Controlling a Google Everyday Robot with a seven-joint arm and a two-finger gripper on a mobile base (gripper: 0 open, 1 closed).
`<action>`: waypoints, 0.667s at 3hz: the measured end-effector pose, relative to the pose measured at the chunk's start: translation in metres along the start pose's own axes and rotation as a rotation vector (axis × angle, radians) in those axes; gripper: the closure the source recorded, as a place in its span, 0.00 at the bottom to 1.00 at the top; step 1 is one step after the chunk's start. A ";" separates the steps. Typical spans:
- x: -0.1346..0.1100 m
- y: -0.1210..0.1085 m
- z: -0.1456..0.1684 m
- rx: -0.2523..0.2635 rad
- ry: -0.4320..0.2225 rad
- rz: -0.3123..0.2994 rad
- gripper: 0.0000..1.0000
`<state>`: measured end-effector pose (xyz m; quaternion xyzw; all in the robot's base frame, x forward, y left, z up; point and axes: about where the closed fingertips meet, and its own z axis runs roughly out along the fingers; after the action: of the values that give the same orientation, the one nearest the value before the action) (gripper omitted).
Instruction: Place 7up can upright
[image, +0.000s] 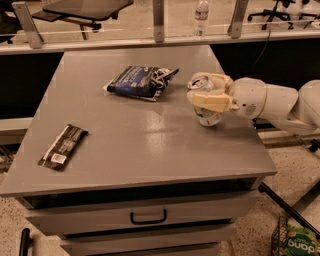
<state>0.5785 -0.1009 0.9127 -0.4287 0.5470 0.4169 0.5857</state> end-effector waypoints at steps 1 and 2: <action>-0.001 0.000 0.000 0.000 0.000 0.000 0.14; -0.003 0.004 -0.025 0.057 0.022 -0.006 0.00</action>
Offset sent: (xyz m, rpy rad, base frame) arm -0.0367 -0.0819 0.0022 -0.0640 0.0073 -0.1991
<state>0.5671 -0.1238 0.9143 -0.4180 0.5640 0.3945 0.5929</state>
